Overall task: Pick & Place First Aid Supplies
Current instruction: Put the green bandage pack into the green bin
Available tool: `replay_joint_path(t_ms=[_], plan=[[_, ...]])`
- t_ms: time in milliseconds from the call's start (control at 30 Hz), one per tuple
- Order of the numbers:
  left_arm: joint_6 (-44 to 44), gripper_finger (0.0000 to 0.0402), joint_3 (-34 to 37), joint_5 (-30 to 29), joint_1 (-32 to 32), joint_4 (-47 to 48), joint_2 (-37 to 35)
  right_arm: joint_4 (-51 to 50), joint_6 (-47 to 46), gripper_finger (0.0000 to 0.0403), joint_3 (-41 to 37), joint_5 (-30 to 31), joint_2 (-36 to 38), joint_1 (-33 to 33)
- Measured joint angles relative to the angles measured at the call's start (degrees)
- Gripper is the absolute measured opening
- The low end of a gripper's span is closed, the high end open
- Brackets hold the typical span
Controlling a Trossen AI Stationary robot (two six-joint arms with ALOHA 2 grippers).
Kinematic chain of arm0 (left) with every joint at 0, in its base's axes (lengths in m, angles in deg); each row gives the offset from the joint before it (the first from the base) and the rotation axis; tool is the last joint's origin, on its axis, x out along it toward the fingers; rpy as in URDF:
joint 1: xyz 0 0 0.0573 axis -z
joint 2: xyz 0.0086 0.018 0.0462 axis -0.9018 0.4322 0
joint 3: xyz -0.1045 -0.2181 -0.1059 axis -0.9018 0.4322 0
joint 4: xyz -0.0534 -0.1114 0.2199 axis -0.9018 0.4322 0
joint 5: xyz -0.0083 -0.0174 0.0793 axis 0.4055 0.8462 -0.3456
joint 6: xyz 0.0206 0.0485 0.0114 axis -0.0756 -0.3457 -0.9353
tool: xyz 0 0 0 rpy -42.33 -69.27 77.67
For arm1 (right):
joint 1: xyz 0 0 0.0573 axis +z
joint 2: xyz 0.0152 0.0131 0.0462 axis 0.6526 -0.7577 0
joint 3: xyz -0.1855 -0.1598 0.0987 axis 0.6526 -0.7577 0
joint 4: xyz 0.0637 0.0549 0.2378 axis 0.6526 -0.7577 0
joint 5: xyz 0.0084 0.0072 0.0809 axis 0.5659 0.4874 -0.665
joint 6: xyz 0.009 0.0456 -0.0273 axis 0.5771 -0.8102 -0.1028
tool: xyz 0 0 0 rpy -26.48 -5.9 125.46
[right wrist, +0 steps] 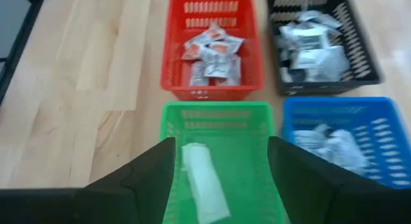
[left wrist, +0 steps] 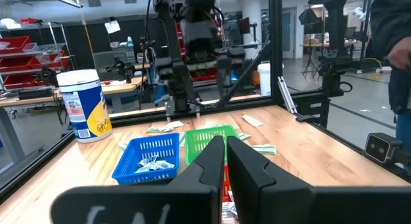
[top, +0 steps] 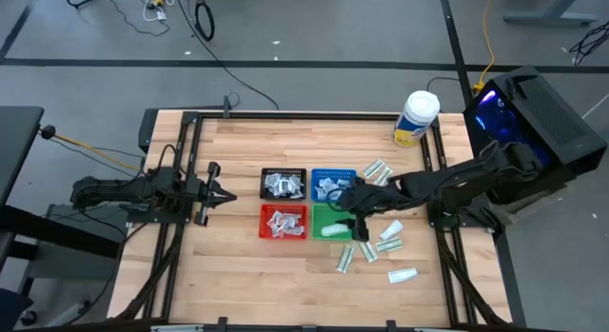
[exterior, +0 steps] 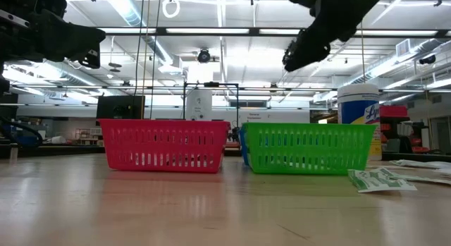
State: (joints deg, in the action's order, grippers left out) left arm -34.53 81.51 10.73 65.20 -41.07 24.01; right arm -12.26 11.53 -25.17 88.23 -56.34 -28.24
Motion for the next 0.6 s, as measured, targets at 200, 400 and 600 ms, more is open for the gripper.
replay_joint_path(t_ms=[200, 400, 600], plan=[[0.00, 0.0025, -0.02, 0.00, 0.00, 0.01, 0.00, -8.47, -1.49, 0.0252, 1.91, 3.92, 3.27, -3.07], [0.00, 0.0025, -0.02, 0.00, 0.00, 0.00, 0.00, -15.47, 5.07, 0.0252, 2.01, 3.58, 6.24, -8.09], [0.00, 0.0025, 0.00, 0.00, 0.00, 0.00, 0.00, -19.36, 20.95, 0.0252, 2.03, 3.49, 8.41, -14.63]])
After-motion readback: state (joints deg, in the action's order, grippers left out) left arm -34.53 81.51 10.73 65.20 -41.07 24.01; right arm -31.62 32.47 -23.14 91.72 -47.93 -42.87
